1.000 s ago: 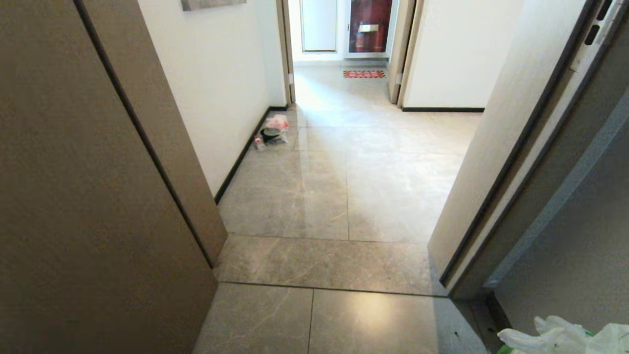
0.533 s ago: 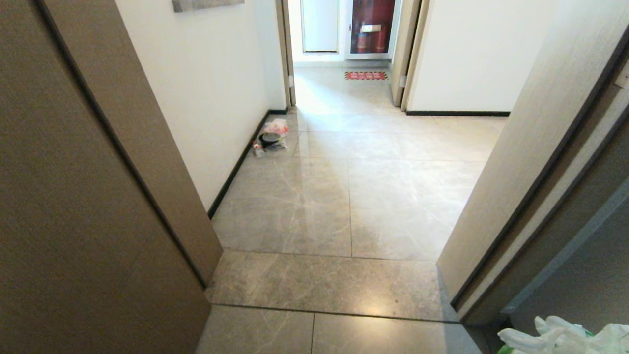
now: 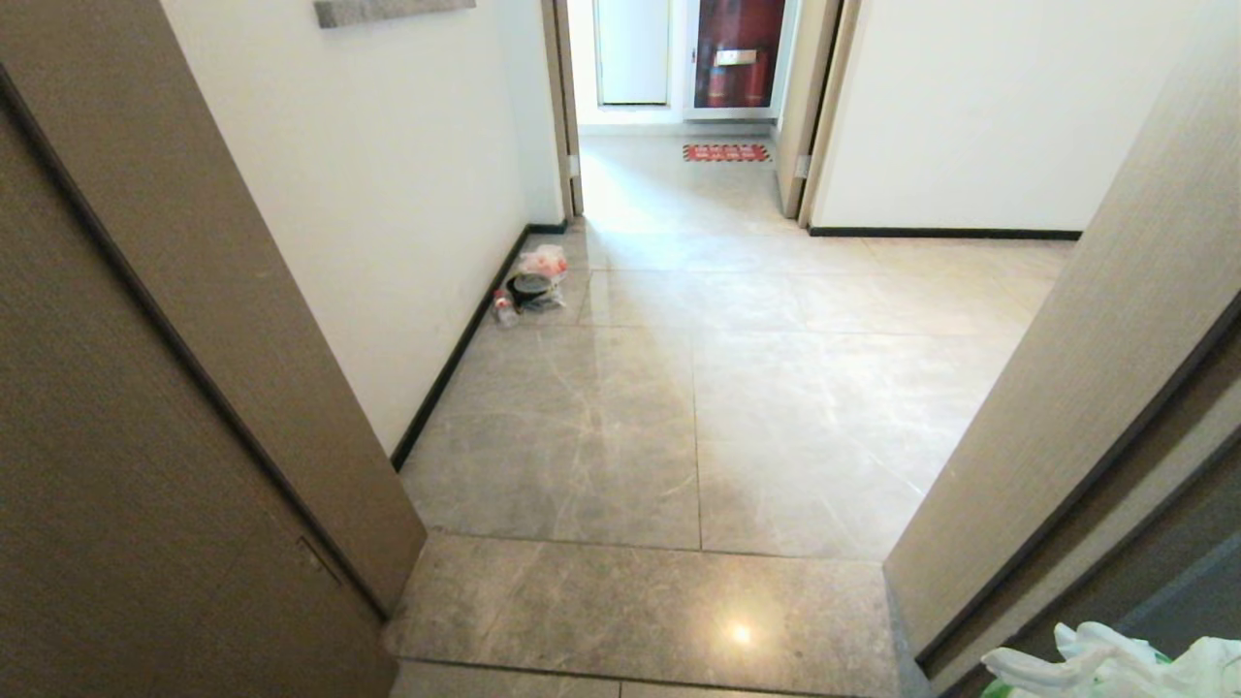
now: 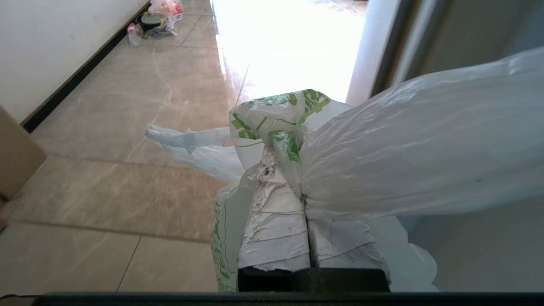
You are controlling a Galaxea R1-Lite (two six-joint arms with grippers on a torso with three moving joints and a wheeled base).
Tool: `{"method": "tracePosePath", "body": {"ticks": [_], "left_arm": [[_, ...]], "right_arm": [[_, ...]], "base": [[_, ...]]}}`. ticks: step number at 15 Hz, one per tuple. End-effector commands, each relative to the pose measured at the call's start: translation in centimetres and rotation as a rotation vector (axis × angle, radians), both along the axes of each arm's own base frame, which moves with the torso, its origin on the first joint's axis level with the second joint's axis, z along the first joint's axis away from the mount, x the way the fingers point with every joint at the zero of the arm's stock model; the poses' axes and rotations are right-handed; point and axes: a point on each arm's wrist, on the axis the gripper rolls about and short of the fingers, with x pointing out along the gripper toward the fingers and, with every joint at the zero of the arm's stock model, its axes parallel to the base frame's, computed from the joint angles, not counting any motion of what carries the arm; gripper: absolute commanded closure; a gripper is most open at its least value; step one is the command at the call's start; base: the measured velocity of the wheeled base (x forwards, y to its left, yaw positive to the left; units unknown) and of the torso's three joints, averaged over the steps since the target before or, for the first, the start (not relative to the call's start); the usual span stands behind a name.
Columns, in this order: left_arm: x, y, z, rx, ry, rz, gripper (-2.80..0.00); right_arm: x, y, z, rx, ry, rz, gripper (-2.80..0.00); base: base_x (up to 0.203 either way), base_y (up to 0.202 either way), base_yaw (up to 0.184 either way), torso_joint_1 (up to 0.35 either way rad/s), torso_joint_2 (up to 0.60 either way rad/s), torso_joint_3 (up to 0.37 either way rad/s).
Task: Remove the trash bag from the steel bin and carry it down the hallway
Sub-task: Put the trash bag at the door
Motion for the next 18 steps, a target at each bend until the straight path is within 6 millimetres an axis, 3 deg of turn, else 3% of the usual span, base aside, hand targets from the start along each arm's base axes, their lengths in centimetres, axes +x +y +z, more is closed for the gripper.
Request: {"method": "tracePosePath", "body": {"ticks": [1, 18], "left_arm": [[0.01, 0.0, 0.01, -0.001, 0.001, 0.0, 0.0], [0.01, 0.0, 0.01, -0.001, 0.001, 0.0, 0.0]], "right_arm": [[-0.29, 0.0, -0.09, 0.0, -0.039, 0.001, 0.0], [-0.29, 0.0, -0.09, -0.002, -0.039, 0.001, 0.0]], "base": [[0.195, 0.0, 0.001, 0.002, 0.01, 0.002], [0.193, 0.0, 0.001, 0.002, 0.0, 0.003]]}}
